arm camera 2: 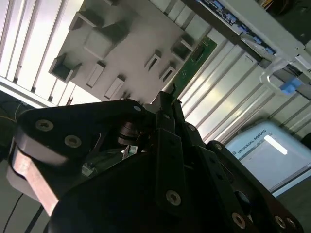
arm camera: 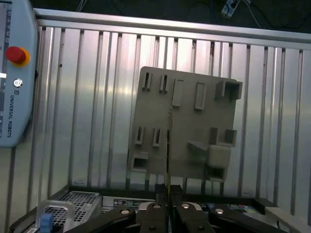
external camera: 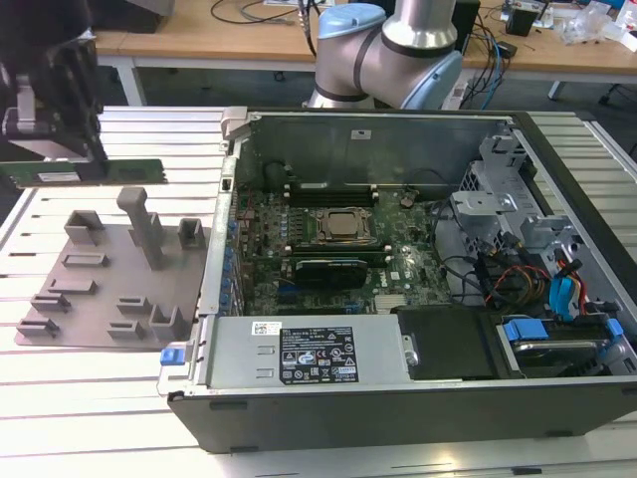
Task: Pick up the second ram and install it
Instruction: 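Pick up the second ram and move it above second insertion slot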
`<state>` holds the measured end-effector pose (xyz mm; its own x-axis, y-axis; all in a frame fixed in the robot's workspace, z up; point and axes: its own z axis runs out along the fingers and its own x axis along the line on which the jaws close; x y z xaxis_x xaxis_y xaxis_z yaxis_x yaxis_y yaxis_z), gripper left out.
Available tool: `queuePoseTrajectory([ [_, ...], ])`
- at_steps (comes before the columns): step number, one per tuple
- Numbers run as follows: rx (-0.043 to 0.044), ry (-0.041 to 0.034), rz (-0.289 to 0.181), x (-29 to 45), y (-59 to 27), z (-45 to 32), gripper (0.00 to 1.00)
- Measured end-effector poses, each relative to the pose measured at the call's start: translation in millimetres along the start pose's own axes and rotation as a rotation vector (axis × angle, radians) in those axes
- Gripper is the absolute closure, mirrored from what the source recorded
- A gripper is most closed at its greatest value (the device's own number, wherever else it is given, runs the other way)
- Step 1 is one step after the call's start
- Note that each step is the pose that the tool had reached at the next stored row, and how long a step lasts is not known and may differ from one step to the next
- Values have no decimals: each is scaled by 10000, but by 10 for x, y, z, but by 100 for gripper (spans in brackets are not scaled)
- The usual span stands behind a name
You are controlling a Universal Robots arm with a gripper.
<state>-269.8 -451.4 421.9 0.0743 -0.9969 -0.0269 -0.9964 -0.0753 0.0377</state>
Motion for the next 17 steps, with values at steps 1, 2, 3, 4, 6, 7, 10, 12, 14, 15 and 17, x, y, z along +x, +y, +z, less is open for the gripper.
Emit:
queuePoseTrajectory([
  [1,-1,0,0,3,-39,-2,86],
  [2,-2,2,-3,12,-146,-7,86],
  [3,-1,0,0,17,-225,-9,86],
  [4,-1,0,0,21,-282,-11,86],
  [6,-2,0,0,35,-467,-19,86],
  [7,-2,0,-1,38,-508,-20,86],
  [10,-3,1,0,48,-640,-26,86],
  [12,-3,1,-2,56,-742,-30,86],
  [14,-3,0,0,63,-846,-34,86],
  [15,-3,-1,-1,67,-888,-35,86],
  [17,-4,1,0,73,-978,-40,86],
])
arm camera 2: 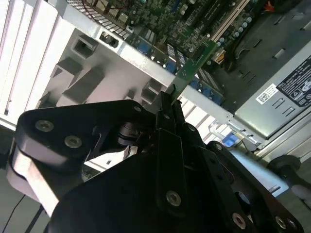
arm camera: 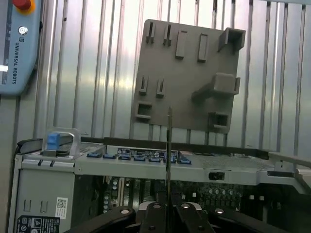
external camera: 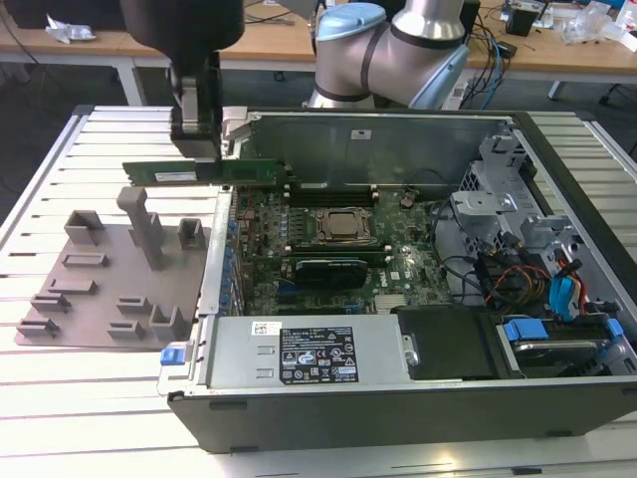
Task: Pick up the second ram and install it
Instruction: 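Pick up the second ram and move it above second insertion slot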
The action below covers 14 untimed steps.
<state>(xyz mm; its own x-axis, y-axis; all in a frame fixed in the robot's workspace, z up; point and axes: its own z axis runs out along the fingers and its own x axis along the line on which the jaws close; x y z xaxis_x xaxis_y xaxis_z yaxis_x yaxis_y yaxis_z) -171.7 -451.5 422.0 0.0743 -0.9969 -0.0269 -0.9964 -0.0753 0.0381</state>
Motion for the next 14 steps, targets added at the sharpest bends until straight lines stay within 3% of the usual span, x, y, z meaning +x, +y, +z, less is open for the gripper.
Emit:
queuePoseTrajectory([
  [3,0,0,-1,8,-103,-4,86],
  [11,-5,-1,0,45,-598,-24,86],
  [14,-5,-1,0,52,-694,-27,86],
])
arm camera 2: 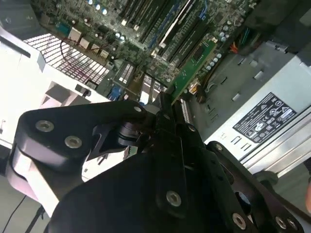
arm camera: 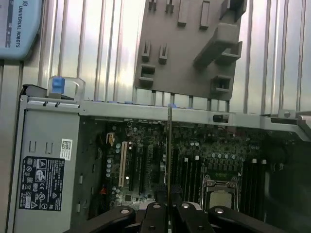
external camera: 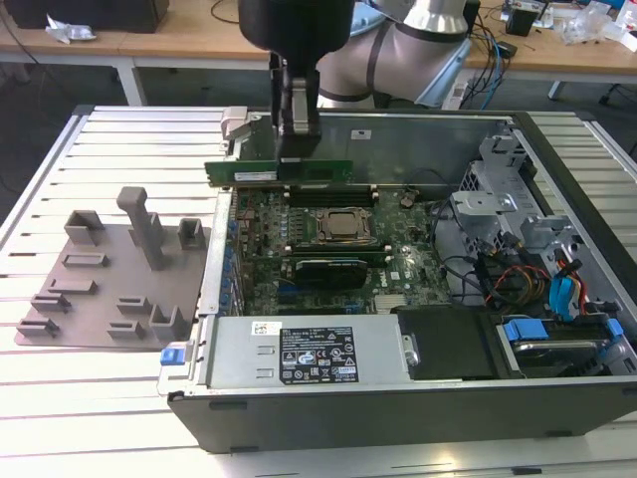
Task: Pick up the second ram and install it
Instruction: 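Pick up the second ram and move it above second insertion slot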
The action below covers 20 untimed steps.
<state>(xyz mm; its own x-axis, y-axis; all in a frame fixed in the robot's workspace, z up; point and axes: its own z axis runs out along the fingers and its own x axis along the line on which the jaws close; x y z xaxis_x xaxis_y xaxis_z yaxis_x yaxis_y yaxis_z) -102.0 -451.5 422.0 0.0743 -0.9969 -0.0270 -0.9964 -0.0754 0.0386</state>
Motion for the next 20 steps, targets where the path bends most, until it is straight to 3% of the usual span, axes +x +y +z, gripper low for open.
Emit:
queuePoseTrajectory([
  [7,-2,1,-1,19,-254,-10,86],
  [9,-3,1,0,22,-292,-12,86],
  [14,-15,1,0,36,-528,-21,86],
  [18,-118,-9,82,26,-751,125,86],
  [20,-140,-26,207,-8,-807,202,86],
])
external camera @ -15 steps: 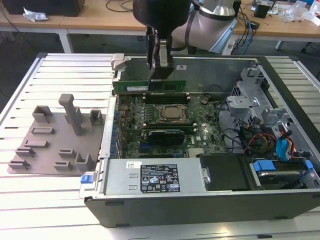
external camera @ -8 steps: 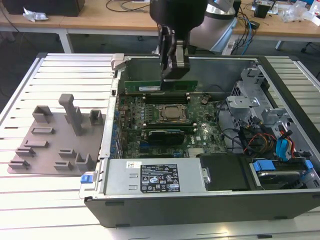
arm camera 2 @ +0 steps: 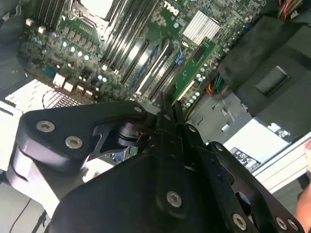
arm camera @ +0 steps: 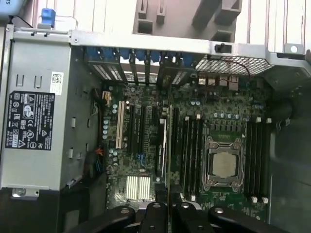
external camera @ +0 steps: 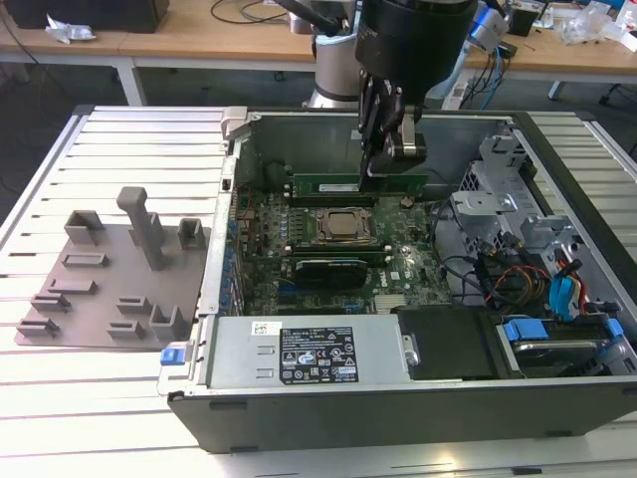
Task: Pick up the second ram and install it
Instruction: 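Pick up the second ram and move it above second insertion slot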
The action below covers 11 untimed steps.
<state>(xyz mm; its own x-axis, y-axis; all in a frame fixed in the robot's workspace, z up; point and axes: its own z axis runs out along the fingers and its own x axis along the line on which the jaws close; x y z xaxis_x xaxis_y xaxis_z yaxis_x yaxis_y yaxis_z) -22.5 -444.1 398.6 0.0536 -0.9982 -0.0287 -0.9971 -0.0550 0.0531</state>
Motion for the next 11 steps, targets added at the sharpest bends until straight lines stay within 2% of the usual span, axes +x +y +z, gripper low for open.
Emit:
queuePoseTrajectory([
  [2,-4,-19,122,-26,-29,57,86],
  [5,-16,-23,168,-109,-56,134,86],
  [9,-36,-25,177,-285,-94,255,86],
  [11,-62,-27,183,-376,-151,326,86],
])
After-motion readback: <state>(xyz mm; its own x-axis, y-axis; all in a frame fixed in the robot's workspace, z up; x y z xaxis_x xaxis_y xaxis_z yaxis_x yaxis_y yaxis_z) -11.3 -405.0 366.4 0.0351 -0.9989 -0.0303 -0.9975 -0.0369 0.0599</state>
